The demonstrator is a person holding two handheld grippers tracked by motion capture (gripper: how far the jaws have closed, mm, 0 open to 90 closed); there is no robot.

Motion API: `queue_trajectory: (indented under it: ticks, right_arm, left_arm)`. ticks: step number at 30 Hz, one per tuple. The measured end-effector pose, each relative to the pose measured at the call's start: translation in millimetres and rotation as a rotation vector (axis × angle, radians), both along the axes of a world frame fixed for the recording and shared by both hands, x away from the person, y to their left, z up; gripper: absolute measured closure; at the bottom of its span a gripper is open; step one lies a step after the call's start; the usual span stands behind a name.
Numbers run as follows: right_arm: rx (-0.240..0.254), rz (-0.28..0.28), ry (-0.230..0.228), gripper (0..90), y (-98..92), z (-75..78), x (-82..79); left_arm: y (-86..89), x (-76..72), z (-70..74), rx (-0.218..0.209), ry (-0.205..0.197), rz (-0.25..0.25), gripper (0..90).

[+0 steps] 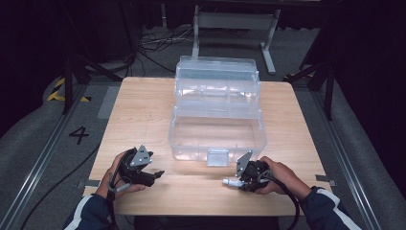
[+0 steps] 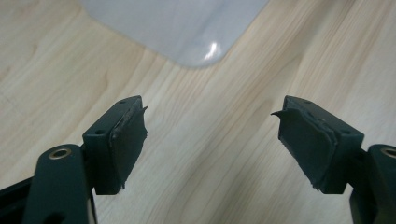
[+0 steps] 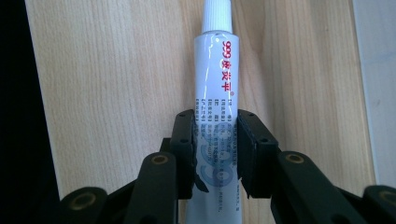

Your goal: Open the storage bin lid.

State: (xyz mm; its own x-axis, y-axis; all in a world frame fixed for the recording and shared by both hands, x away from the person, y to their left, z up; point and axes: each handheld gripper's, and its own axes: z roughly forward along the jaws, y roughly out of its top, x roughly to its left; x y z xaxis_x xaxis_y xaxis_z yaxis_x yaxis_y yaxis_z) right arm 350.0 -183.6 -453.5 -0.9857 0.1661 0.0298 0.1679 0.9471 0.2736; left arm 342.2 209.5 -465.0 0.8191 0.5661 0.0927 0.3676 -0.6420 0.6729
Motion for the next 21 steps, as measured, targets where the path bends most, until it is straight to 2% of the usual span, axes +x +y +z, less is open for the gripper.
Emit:
queue_trajectory:
  ticks: [1,7,9,11,15,21]
  right_arm:
    - [0.000,-0.003,-0.002,70.3,-0.5,-0.1,0.3]
    - [-0.003,0.005,0.011,70.4,-2.4,0.3,3.5]
    - [-0.006,0.007,0.012,70.4,-2.3,0.4,3.5]
    - [-0.006,0.008,0.013,70.4,-2.4,0.4,3.7]
    - [-0.005,0.002,0.013,70.4,-4.0,0.3,4.4]
    - [-0.008,0.003,0.014,70.5,-6.9,0.5,4.2]
  left_arm:
    - [4.5,1.6,-5.3,-0.027,0.026,0.012,22.8]
    - [17.2,6.3,-25.4,-0.037,0.091,0.046,20.3]
    - [21.1,8.7,-28.9,-0.074,0.112,0.046,18.8]
    - [23.2,10.1,-30.9,-0.098,0.102,0.055,19.1]
    - [20.5,12.3,-31.3,-0.082,0.100,0.050,14.6]
    - [20.5,12.3,-31.4,-0.082,0.100,0.051,14.4]
